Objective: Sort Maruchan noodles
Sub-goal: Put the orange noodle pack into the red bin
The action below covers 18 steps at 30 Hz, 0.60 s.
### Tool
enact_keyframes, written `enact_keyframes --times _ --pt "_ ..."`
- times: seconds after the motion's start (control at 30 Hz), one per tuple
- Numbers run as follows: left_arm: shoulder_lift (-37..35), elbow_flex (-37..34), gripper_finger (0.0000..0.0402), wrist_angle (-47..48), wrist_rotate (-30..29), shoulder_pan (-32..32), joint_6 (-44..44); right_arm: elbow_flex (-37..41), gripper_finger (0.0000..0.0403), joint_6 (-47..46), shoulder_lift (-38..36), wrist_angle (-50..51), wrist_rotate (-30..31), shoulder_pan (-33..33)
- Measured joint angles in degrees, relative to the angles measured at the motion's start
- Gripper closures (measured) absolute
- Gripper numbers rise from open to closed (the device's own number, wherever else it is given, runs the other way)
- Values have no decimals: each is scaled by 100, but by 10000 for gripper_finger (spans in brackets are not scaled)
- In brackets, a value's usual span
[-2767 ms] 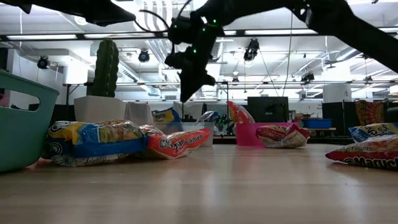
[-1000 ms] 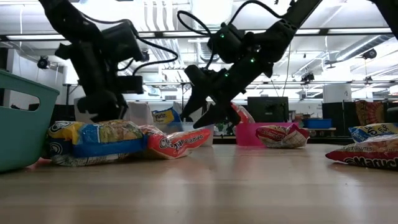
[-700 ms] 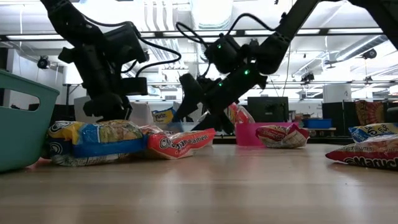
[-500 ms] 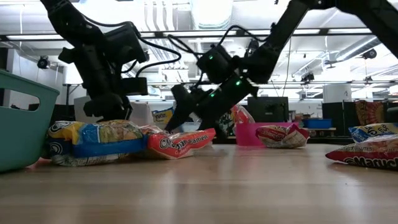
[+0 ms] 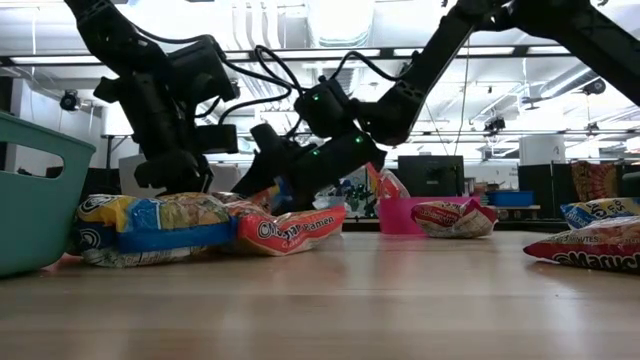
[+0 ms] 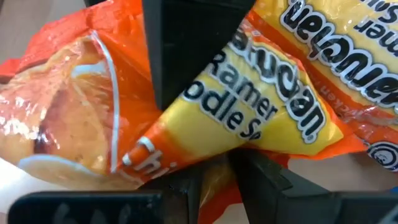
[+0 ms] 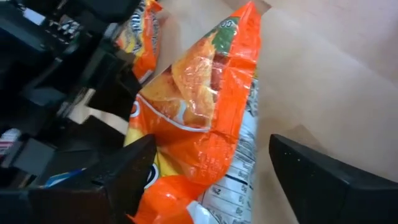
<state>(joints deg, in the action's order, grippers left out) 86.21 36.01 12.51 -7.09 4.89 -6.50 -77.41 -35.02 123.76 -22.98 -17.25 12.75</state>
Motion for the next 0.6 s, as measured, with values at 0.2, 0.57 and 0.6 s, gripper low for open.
enact_keyframes --times 0.2,0.57,0.6 --pt "2 -3 326 -43 15 -4 0 12 190 -123 -14 2 -126 -11" --pt "-415 -18 326 350 64 -24 -147 57 384 -9 -159 148 -279 -6" --pt "-525 -22 326 407 56 -22 -162 59 383 38 -211 235 -301 -13"
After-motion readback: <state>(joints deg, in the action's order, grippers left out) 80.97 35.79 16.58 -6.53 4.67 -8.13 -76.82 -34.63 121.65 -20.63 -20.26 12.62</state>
